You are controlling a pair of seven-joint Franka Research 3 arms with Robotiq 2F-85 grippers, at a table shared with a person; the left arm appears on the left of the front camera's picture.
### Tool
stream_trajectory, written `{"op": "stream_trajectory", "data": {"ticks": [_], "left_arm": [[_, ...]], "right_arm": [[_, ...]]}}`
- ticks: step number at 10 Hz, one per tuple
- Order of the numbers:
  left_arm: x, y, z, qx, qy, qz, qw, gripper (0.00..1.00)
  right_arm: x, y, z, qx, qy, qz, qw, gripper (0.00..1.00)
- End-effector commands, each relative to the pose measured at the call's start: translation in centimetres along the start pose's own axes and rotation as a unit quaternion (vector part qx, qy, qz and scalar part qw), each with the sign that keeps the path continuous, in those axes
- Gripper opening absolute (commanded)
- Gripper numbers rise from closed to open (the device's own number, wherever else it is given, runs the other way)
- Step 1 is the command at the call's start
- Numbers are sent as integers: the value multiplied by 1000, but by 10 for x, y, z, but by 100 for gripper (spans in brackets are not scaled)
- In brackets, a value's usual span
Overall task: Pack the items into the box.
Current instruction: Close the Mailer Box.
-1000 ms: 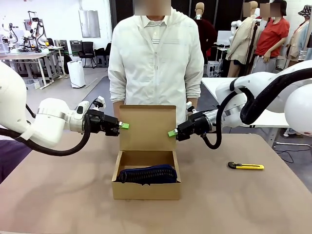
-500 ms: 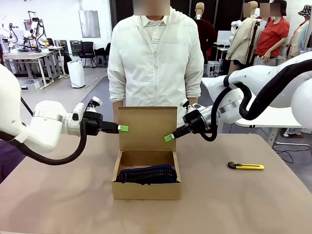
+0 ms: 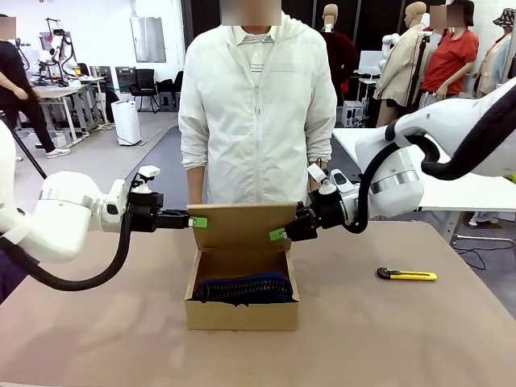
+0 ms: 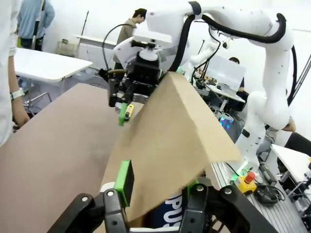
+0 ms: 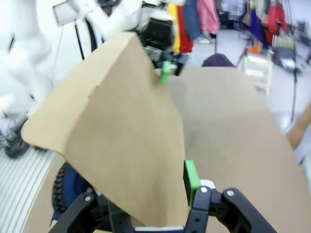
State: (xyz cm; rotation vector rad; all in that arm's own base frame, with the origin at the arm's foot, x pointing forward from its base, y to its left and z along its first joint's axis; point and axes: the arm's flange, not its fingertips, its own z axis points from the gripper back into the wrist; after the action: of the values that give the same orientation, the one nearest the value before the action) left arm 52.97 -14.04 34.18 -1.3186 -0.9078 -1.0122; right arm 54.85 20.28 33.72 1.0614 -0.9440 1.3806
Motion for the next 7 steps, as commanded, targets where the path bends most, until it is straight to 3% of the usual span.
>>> {"op": "stream_trajectory", "data": {"ticks": [1,6,7], "left_arm": [[-7,-9,0,-7,-22,-14,1000,54],[-33,-16,-5,-18,-12,-72,997,54],[-37,-18,-4,-26,-5,-79,997,100]], "right_arm": [[-6,43,-4,-1,-28,88,996,56],[-14,68,3,-44,-52,142,987,56],[-15,68,4,-40,-57,143,987,76]]}}
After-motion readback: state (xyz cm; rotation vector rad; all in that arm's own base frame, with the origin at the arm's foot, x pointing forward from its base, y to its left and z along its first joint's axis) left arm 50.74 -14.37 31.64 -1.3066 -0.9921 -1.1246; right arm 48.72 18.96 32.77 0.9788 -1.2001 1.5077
